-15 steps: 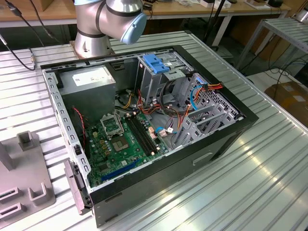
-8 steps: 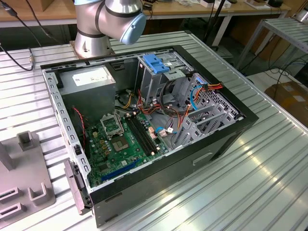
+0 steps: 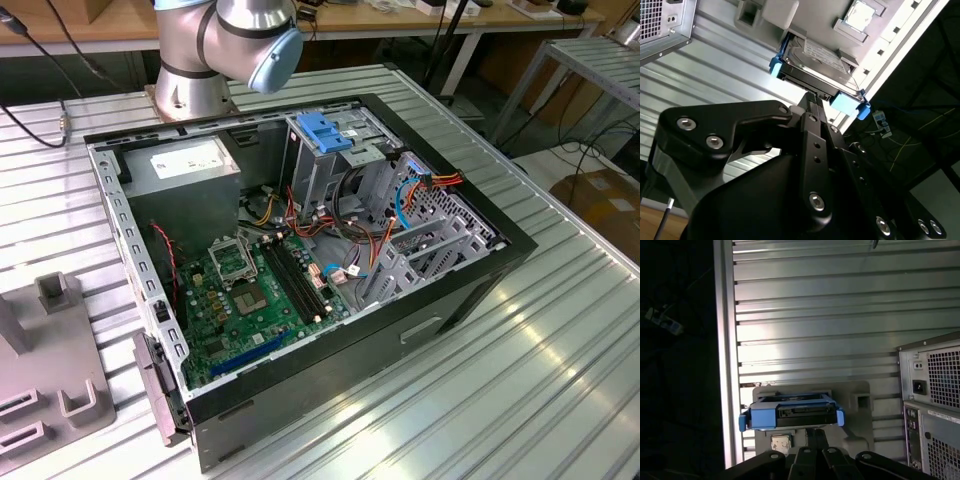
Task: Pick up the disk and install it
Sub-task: 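Reach for the disk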
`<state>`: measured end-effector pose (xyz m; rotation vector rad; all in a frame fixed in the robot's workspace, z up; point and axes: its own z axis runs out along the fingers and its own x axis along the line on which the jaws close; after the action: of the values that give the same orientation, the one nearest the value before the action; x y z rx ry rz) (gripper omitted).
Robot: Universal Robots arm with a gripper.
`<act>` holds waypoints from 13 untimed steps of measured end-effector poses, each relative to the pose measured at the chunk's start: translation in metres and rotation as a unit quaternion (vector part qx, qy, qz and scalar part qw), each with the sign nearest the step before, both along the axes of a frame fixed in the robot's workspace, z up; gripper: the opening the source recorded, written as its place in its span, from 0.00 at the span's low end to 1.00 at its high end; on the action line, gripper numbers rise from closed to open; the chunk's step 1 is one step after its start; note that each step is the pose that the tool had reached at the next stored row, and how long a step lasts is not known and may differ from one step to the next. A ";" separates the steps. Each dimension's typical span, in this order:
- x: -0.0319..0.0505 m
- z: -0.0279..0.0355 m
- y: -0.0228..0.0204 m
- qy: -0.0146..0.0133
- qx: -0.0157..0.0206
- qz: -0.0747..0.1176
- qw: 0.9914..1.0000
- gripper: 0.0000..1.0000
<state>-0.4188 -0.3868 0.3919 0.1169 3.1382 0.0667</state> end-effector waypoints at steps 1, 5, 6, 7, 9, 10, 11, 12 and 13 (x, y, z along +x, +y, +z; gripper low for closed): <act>-0.0022 -0.0001 0.0000 0.001 0.000 0.000 1.000 0.11; -0.0131 -0.0007 0.0000 0.007 0.000 0.000 1.000 0.11; -0.0153 -0.0009 0.0000 0.008 0.000 0.000 1.000 0.11; -0.0183 -0.0011 0.0000 0.009 0.000 0.000 1.000 0.11; -0.0226 -0.0016 0.0000 0.010 0.000 0.000 1.000 0.11; -0.0252 -0.0018 0.0000 0.011 0.000 0.000 1.000 0.11; -0.0270 -0.0019 0.0000 0.011 0.000 0.000 1.000 0.11; -0.0292 -0.0021 0.0000 0.012 0.000 0.000 1.000 0.11; -0.0312 -0.0021 0.0000 0.012 0.000 0.000 1.000 0.11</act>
<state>-0.4500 -0.3868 0.3898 0.1178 3.1627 0.0657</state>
